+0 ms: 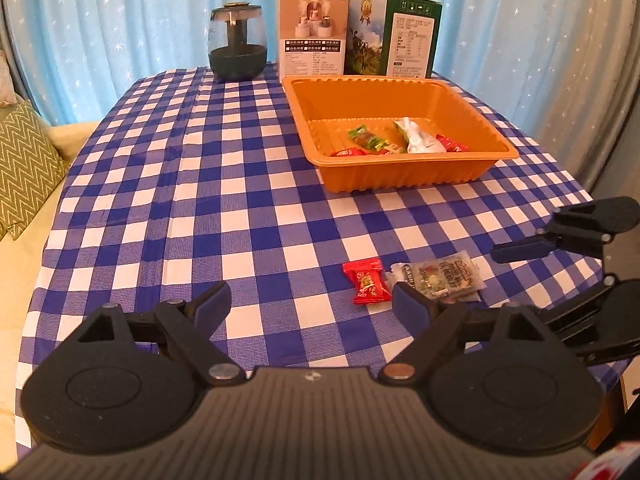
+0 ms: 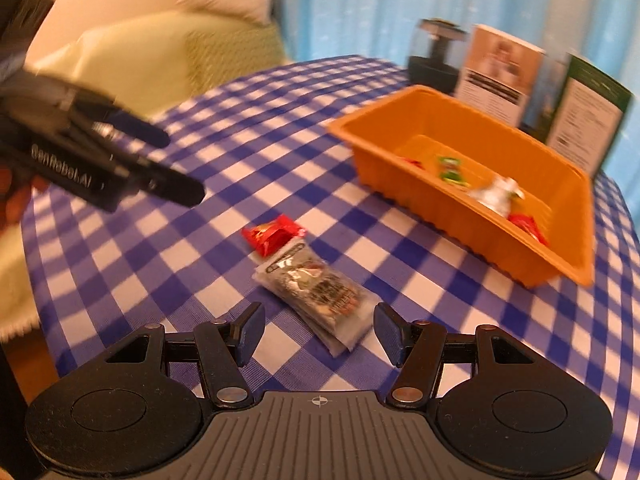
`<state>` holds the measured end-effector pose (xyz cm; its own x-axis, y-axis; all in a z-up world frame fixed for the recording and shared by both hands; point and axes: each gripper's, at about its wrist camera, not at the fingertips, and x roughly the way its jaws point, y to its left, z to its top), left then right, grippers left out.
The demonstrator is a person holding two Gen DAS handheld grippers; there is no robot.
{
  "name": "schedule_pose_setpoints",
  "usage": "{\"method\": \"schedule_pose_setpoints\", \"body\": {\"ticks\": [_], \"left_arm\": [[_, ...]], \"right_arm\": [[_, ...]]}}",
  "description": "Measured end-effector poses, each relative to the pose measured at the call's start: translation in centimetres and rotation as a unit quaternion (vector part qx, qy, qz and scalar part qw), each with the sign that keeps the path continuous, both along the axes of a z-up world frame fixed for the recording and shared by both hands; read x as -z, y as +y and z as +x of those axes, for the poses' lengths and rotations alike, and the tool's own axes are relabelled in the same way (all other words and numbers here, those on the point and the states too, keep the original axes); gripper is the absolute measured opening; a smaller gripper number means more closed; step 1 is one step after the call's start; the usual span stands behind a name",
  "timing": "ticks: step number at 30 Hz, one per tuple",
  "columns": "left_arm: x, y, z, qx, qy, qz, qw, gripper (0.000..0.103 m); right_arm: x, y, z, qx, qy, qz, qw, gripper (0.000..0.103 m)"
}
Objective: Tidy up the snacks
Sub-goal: 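Move both open tools back toward the remaining red candy and cake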
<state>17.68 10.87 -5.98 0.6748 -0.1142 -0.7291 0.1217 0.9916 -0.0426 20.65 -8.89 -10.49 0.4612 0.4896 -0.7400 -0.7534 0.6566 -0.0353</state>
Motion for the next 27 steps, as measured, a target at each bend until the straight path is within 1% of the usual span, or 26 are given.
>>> {"method": "schedule_pose_setpoints", "body": {"ticks": [5, 11, 14, 17, 21, 22, 23, 27], "left_arm": [[0.6, 0.1, 0.6, -0.003, 0.01, 0.004, 0.9999, 0.086], [0.9, -0.4, 1.0, 0.005, 0.011, 0.0, 0.9999, 0.086], [1.0, -0.5, 1.2, 0.005, 0.016, -0.005, 0.9998, 0.086], [1.2, -0.4, 1.3, -0.001, 0.019, -0.007, 0.9998, 0.086], [1.1, 0.0, 1.4, -0.013, 0.019, -0.011, 0.9997, 0.086], [1.1, 0.1, 1.5, -0.015, 0.019, -0.012, 0.9996, 0.086], [1.1, 0.2, 1.5, -0.017, 0.019, -0.012, 0.9996, 0.086], [1.1, 0.3, 1.5, -0.02, 0.02, -0.008, 0.9996, 0.086]], "right_arm": [[1.8, 1.2, 1.3, -0.029, -0.014, -0.043, 0.999, 0.061], [2.6, 1.9, 3.2, -0.052, -0.015, -0.049, 0.997, 0.061], [2.6, 2.1, 3.8, -0.056, -0.012, -0.043, 0.997, 0.061], [2.4, 2.0, 4.0, -0.047, 0.006, -0.036, 0.998, 0.061], [1.4, 1.3, 3.8, -0.046, 0.059, -0.007, 0.997, 0.061], [1.1, 1.1, 3.6, -0.049, 0.066, -0.003, 0.997, 0.061], [0.9, 1.1, 3.4, -0.054, 0.065, -0.001, 0.996, 0.061], [0.5, 1.8, 2.7, -0.074, 0.032, 0.001, 0.997, 0.061]]}}
